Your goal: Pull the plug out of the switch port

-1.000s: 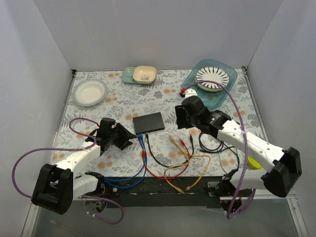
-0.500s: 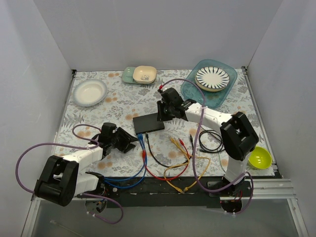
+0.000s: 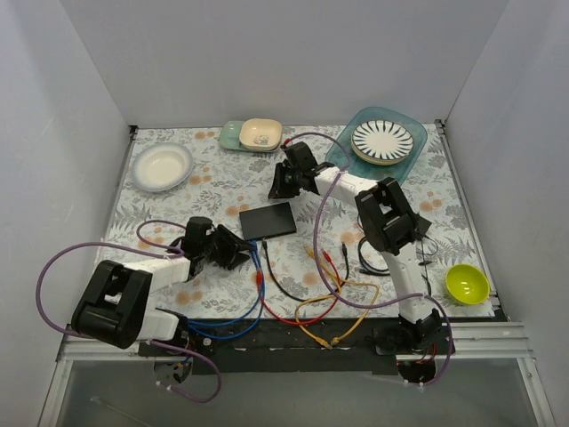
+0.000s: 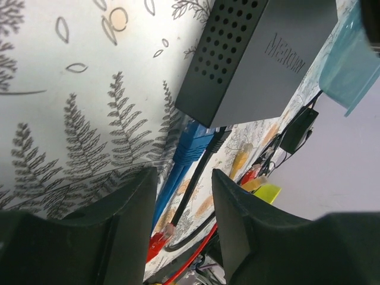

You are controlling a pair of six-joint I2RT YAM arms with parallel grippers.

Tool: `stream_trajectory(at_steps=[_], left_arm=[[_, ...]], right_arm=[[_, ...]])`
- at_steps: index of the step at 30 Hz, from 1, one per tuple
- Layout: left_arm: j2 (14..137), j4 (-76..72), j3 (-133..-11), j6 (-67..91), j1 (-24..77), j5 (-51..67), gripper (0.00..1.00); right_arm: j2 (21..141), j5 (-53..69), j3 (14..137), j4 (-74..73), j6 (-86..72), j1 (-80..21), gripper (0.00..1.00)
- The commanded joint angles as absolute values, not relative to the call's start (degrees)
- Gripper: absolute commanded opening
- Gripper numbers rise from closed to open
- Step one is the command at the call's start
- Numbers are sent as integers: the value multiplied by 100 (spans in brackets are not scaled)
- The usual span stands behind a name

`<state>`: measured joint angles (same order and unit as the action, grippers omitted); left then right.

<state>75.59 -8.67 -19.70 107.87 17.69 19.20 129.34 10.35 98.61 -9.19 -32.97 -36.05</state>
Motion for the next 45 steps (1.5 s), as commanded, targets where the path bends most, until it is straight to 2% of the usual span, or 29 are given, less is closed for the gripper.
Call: stream_trajectory(at_steps=[1,10,19,25,34,45], left_arm=[[7874,-844,-2162,10696,1732,1784,43],[8560,-809,-2601,10521,1740,1828,42],[7965,-624,-2479,10301,1688,1328,43],[7787,-1019,-2286,9863,1670,1520,45],[8183,-2108,-2057,9712,1670,1951,43],[8419,-2777,-1916,9677,1670,2311,40]], right_arm=[[13113,1590,9721,-642,-3639,-3568,26],[12086,1591,7764,-168,-3612,-3586,27],[10935,1072,7532,-184,-3481,-3489,37],[10574,1721,7252,-404,-3419,-3691,34],[10915,2215,7039,-456,-3507,-3929,28],[11373,2092,7154,-1018,-3603,-3937,22]])
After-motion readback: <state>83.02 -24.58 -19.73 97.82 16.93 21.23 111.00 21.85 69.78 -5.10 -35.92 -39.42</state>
